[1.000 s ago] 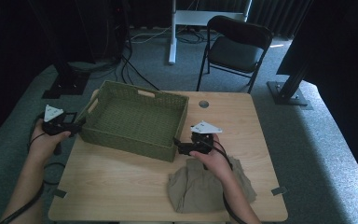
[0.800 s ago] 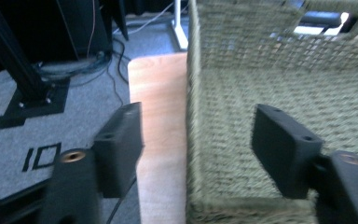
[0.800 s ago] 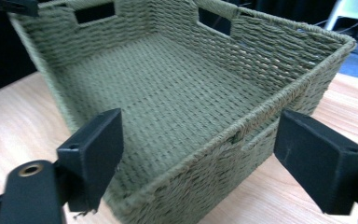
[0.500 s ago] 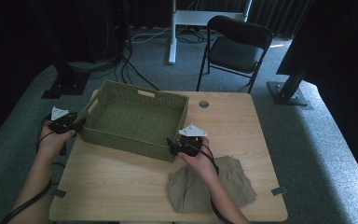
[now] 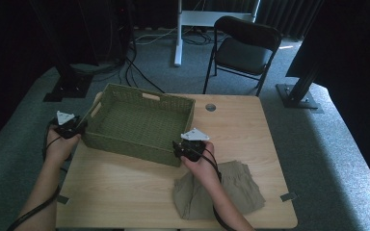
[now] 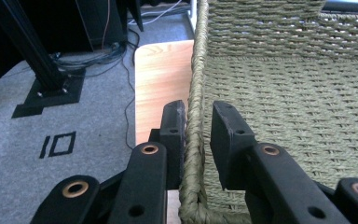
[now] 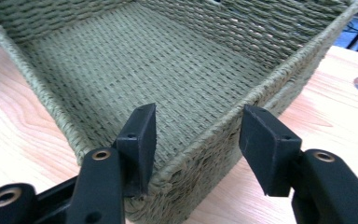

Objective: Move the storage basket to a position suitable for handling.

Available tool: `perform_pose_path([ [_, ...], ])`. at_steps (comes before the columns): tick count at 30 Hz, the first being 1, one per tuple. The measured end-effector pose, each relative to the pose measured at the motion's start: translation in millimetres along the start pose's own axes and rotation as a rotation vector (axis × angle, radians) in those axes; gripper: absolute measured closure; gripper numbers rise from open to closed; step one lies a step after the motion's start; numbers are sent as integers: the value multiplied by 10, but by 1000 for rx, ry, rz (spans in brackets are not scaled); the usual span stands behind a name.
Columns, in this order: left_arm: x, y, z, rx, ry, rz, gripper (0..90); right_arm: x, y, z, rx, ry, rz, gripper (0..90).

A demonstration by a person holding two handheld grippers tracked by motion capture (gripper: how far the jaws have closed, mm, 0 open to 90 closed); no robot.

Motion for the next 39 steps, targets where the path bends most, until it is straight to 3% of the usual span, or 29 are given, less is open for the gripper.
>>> perform_pose_path([
  [2, 24, -13, -12, 4, -20, -3, 803, 35, 8, 1, -3, 1, -17, 493],
  [7, 94, -56, -41, 6, -22, 2, 802, 105, 12, -11, -20, 44, -32, 526],
  [14, 228, -115, -83, 17, -35, -3, 801, 218, 24, -20, -30, 46, -76, 574],
  [21, 346, -155, -115, 4, -50, 9, 802, 328, 36, -24, -29, 79, -100, 619],
  [26, 458, -170, -130, 4, -71, -4, 801, 442, 41, -32, -35, 86, -119, 650],
  [31, 607, -170, -140, 3, -67, -13, 799, 569, 32, -47, -45, 82, -156, 680],
  [34, 690, -155, -132, -3, -49, -12, 796, 663, 23, -66, -41, 105, -168, 697],
  [39, 815, -100, -112, 0, -65, -18, 797, 796, 10, -92, -40, 126, -187, 715],
])
Point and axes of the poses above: each handheld gripper's, and its own axes: y roughly forward along the jaws, z roughly out of its top, x roughly to its right, the point moved 10 cm from there along y, roughly forward along the jaws, and after that the axes turned 10 degrees about -z, right-handed, at the moved point
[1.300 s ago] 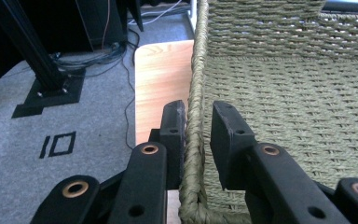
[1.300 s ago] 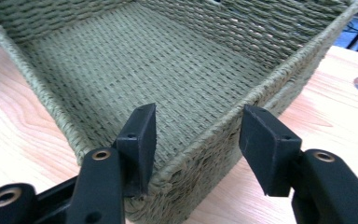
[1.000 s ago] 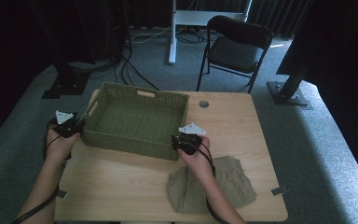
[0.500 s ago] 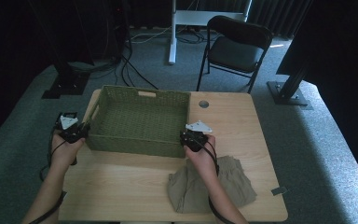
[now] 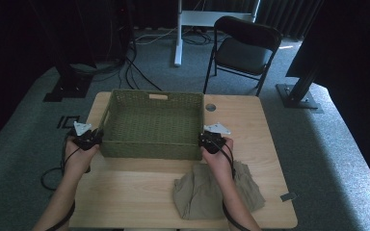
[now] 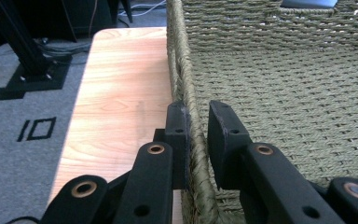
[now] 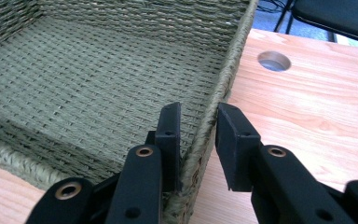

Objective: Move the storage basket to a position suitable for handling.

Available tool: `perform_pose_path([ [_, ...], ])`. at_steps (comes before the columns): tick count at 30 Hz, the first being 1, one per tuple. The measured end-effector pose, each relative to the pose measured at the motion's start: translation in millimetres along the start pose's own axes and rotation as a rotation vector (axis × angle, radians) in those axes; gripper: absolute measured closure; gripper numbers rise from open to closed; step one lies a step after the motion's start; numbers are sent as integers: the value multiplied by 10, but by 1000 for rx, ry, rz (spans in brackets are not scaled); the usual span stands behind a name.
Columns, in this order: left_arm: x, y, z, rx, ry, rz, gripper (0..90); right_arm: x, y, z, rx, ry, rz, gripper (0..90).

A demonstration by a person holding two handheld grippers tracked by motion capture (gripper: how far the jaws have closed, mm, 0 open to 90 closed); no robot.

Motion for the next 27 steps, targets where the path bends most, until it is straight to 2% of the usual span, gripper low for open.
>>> perform_pose_path([
  [4, 95, 38, 8, -3, -5, -10, 797, 104, 14, 0, -10, -4, -14, 725],
  [9, 233, 103, 29, 2, -17, -16, 798, 246, 25, -7, -11, 10, -58, 746],
  [12, 297, 142, 46, -4, -6, -9, 797, 325, 29, -13, -12, 15, -75, 751],
  [16, 389, 187, 63, -10, 6, -20, 797, 422, 25, -24, -22, 18, -85, 756],
  [18, 389, 187, 63, -10, 6, -20, 797, 450, 24, -28, -24, 21, -88, 756],
  [19, 449, 216, 71, -7, 6, -31, 797, 450, 24, -28, -24, 21, -88, 757],
  [21, 494, 236, 78, -10, 11, -34, 797, 570, 22, -44, -25, 34, -99, 764],
  [27, 636, 288, 93, -15, 25, -47, 797, 696, 21, -61, -24, 43, -115, 772],
])
Point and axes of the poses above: each handheld gripper's, and its own axes: y roughly forward along the jaws, z roughly out of its top, x roughly to its right, the point moved 10 cm from there along y, roughly forward along the jaws, and after that the axes turned 10 degrees about -z, right-handed, at the moved point
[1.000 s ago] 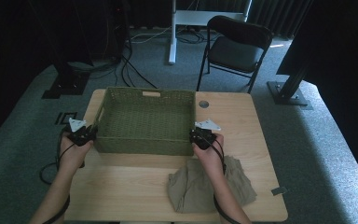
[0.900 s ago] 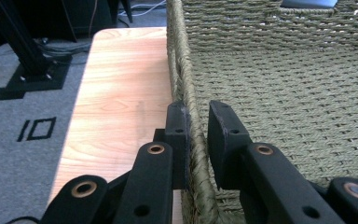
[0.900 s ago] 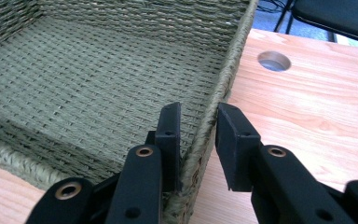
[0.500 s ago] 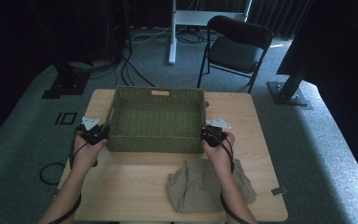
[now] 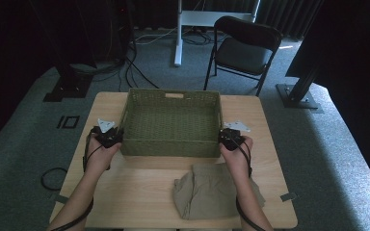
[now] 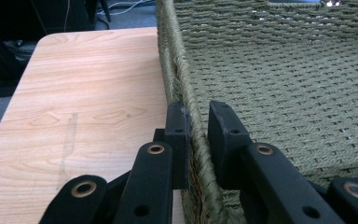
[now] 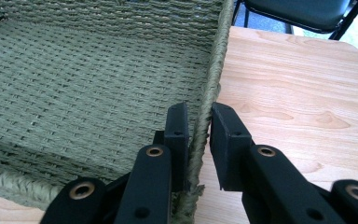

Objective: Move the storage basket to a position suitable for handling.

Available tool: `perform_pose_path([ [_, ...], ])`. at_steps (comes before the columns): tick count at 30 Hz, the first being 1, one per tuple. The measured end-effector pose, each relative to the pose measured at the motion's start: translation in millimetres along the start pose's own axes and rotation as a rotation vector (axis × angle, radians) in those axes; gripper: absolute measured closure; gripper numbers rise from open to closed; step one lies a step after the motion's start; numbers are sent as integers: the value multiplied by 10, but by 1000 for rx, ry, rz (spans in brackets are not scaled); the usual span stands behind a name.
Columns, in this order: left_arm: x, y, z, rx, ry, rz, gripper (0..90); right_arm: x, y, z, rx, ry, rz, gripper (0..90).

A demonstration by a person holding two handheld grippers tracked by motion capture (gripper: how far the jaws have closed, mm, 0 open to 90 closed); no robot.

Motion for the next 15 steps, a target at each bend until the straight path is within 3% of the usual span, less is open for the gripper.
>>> perform_pose_path([
  [10, 231, 90, 24, 1, 3, -28, 796, 274, 11, -33, -11, 16, -22, 786],
  [15, 312, 115, 32, -15, 18, -28, 796, 338, 14, -40, -15, 17, -29, 788],
])
Point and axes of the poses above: each handheld gripper's, and its own axes: y roughly forward along the jaws, z roughly out of its top, x roughly to its right, the point moved 10 cm from there along y, roughly forward along the jaws, and after that the axes turned 10 degrees about -z, right-handed, at the moved point
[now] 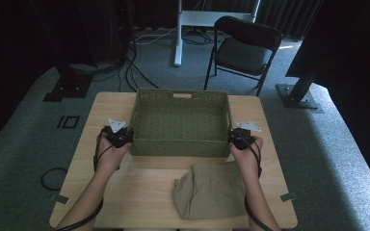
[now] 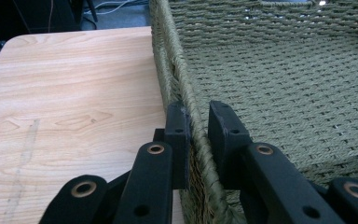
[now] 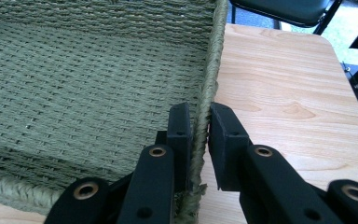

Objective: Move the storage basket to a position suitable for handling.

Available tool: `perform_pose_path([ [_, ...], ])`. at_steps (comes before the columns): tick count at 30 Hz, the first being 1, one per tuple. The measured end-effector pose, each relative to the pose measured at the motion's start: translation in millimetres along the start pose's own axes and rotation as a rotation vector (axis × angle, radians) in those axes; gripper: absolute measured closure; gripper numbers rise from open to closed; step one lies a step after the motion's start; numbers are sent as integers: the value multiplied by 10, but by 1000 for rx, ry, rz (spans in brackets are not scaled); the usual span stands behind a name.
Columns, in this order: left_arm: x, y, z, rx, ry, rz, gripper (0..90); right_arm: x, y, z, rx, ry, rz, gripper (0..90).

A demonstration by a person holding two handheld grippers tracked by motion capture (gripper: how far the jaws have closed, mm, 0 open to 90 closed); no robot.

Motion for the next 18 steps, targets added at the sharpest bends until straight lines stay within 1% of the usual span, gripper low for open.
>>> perform_pose_path([
  [1, 37, 25, 10, -6, -2, -6, 797, 61, 7, -4, 0, -2, 3, 786],
  [4, 64, 46, 15, -4, -8, -9, 797, 84, 8, -7, 0, 1, 10, 785],
  [5, 82, 56, 19, -4, -9, -12, 797, 121, 11, -10, -2, -6, 2, 786],
  [7, 123, 76, 25, -5, -13, -17, 797, 143, 15, -11, -1, -6, 0, 787],
  [8, 152, 89, 30, -5, -13, -25, 796, 201, 23, -15, -2, -2, -5, 789],
  [9, 171, 96, 31, -7, -14, -28, 796, 201, 23, -15, -2, -2, -5, 789],
  [10, 197, 107, 35, -9, -10, -31, 796, 249, 29, -19, -3, 0, -7, 790],
  [11, 222, 117, 38, -12, -8, -33, 796, 249, 29, -19, -3, 0, -7, 790],
  [12, 247, 129, 43, -11, -7, -35, 796, 277, 32, -22, -4, 2, -8, 790],
  [13, 273, 142, 48, -10, -10, -35, 797, 333, 36, -28, -7, -1, -12, 790],
  [14, 297, 157, 54, -9, -8, -36, 797, 333, 36, -28, -7, -1, -12, 790],
  [15, 322, 170, 59, -12, -6, -35, 796, 389, 43, -34, -8, 5, -18, 791],
  [16, 345, 184, 66, -14, -2, -32, 796, 389, 43, -34, -8, 5, -18, 791],
  [17, 394, 210, 77, -20, 6, -35, 796, 441, 49, -39, -8, -1, -26, 792],
  [18, 394, 210, 77, -20, 6, -35, 796, 441, 49, -39, -8, -1, -26, 792],
])
Point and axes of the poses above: each handheld gripper's, and its own axes: y roughly forward along the jaws, z roughly out of its top, x roughly to its right, the point moved 10 cm from there along y, roughly forward along the jaws, and after that the axes turned 10 degrees about -z, right-handed, at the moved point
